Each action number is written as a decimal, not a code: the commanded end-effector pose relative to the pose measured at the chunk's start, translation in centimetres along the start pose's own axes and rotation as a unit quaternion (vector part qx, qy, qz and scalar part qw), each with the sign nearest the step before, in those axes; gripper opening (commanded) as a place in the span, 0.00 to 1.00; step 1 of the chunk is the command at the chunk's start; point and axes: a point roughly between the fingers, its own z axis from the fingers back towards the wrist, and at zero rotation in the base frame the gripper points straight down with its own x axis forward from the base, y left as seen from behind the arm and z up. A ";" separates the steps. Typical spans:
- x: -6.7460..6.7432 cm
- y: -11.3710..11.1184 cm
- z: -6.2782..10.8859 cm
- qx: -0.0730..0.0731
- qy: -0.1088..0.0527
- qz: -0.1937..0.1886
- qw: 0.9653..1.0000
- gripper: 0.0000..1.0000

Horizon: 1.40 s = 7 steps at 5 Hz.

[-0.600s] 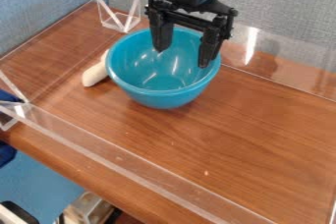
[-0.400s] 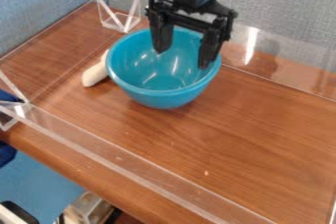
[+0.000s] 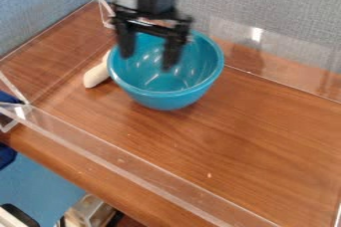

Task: Put the mushroom in the blue bowl

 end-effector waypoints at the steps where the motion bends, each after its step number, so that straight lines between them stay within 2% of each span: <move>1: 0.0 3.2 1.4 0.008 -0.036 0.010 0.999 1.00; 2: 0.0 6.0 0.7 0.010 -0.052 0.013 0.999 1.00; 3: 0.7 8.3 -0.1 0.014 -0.062 0.016 0.998 1.00; 4: 2.0 10.0 -1.0 0.019 -0.072 0.015 0.997 1.00; 5: 3.0 10.6 -1.9 0.018 -0.077 0.012 0.997 1.00; 7: 3.9 10.5 -2.9 0.022 -0.095 0.000 0.995 1.00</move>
